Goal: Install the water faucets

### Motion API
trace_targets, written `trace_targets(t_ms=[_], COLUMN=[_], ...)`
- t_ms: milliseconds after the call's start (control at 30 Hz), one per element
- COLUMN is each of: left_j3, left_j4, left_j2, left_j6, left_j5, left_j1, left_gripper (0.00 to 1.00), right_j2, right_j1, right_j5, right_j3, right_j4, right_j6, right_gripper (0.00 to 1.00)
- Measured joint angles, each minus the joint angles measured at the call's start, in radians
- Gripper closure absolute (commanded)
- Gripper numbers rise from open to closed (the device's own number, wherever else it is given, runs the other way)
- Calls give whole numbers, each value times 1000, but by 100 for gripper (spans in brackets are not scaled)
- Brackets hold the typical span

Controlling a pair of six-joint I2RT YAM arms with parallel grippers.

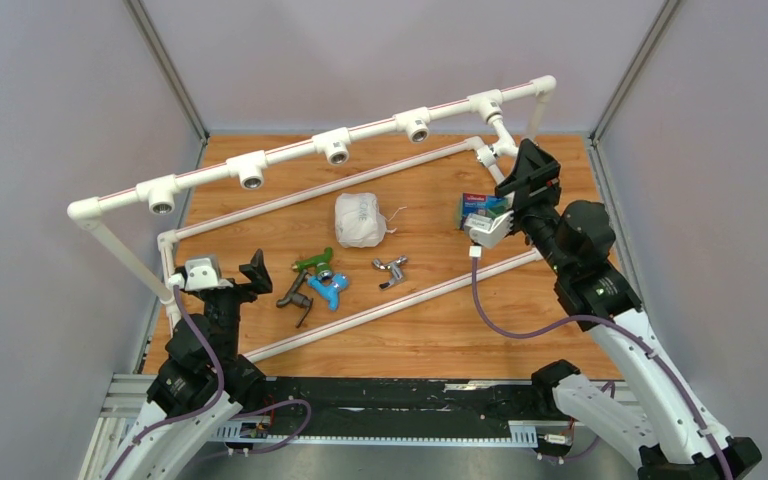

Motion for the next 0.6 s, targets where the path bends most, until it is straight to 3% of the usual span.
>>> trace_targets(t_ms=[433,600], left_j3=[0,0], left_j4=[0,0], left_j2=[0,-3], left_j6=[0,0], left_j5=[-1,-1], left_j1=[0,0], left_gripper=[0,0], right_j2=[118,189], right_j1=[1,1], right_j5=[40,53], right_j3=[-21,-22], right_j4=[19,82], right_j6=[-41,-50], right_gripper=[0,5])
